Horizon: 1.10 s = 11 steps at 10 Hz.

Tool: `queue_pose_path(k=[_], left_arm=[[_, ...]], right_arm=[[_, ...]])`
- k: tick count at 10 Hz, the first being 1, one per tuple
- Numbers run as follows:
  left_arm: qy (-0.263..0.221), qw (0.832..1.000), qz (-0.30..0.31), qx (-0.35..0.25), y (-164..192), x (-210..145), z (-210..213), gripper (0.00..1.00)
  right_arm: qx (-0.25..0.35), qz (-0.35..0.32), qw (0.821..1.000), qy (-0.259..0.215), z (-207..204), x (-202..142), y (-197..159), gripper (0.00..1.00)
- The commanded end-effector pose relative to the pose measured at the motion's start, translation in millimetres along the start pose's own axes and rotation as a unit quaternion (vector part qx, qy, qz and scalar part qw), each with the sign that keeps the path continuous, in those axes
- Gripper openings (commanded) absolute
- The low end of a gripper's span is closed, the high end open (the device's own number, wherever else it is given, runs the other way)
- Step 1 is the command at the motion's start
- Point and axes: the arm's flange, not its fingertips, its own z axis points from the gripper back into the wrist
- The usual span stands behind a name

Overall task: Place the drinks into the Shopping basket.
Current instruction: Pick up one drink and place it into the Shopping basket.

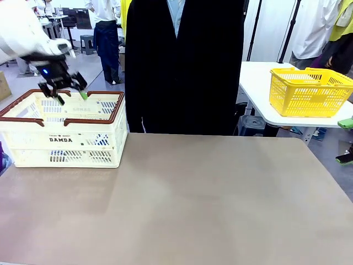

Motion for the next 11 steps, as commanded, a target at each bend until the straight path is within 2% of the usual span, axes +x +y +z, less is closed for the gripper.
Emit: queue_pose_path(k=[1,2,3,4,5,6,7,8,9,11], left_arm=[[0.045,0.985,-0.049,-0.162,20.8,-36.5,48.7,1.0],[0.06,0.956,-0.071,-0.277,33.9,-58.5,63.5,1.0],[0.043,0.927,-0.091,-0.36,54.0,-78.1,67.5,1.0],[0.066,0.88,-0.133,-0.45,81.7,-100.9,67.7,1.0],[0.018,0.867,-0.089,-0.491,113.5,-120.8,61.6,1.0],[-0.007,0.83,-0.085,-0.551,147.1,-147.4,54.0,1.0],[-0.034,0.809,-0.069,-0.582,171.8,-164.7,49.6,1.0],[-0.038,0.8,-0.065,-0.595,185.9,-172.9,44.4,1.0],[-0.036,0.812,-0.071,-0.578,192.7,-172.9,35.3,1.0],[-0.042,0.812,-0.078,-0.578,181.5,-186.9,46.4,1.0]], right_arm=[[0.008,-0.005,1.0,0.0,0.4,0.1,5.9,1.0],[0.008,-0.005,1.0,0.0,0.4,0.1,5.9,1.0],[0.008,-0.005,1.0,0.0,0.4,0.1,5.9,1.0],[0.008,-0.005,1.0,0.0,0.4,0.1,5.9,1.0],[0.008,-0.005,1.0,0.0,0.4,0.1,5.9,1.0],[0.008,-0.005,1.0,0.0,0.4,0.1,5.9,1.0],[0.008,-0.005,1.0,0.0,0.4,0.1,5.9,1.0],[0.008,-0.005,1.0,0.0,0.4,0.1,5.9,1.0],[0.008,-0.005,1.0,0.0,0.4,0.1,5.9,1.0],[0.008,-0.005,1.0,0.0,0.4,0.1,5.9,1.0]])
